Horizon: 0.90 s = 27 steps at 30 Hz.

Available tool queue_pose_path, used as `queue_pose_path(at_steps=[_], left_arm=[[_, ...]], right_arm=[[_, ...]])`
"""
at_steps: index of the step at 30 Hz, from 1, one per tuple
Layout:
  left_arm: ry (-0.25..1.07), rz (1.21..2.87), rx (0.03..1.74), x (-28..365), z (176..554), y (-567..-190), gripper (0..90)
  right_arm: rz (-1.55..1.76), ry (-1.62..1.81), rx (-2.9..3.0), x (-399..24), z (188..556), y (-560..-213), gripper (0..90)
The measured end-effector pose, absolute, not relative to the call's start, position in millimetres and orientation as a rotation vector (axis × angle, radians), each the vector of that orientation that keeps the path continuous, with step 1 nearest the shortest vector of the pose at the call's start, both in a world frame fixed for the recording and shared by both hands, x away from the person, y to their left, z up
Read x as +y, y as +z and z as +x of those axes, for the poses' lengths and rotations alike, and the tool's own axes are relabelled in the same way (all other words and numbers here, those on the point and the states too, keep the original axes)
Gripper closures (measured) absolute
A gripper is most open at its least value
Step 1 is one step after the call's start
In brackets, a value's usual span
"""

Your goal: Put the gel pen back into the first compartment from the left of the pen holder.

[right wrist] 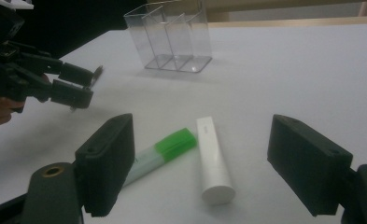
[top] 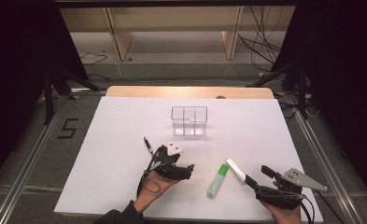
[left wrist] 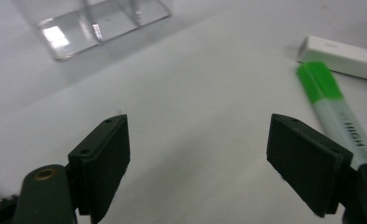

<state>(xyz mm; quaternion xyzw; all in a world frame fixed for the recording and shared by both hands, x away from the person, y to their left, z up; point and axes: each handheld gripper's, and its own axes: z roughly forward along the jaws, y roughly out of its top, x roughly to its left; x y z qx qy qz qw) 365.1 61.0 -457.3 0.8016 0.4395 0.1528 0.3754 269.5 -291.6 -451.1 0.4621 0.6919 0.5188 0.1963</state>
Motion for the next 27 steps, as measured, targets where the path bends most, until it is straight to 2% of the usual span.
queue_pose_path(at_steps=[9,14,27], left_arm=[[0.472,2.017,1.282,91,381,-462,21.1],[0.493,1.985,1.378,103,387,-466,16.8],[0.473,1.972,1.470,114,393,-475,16.7]], right_arm=[[1.295,1.452,1.943,-291,269,-451,23.9],[1.297,1.453,1.943,-291,269,-452,23.9],[1.299,1.450,1.943,-291,268,-452,23.9]])
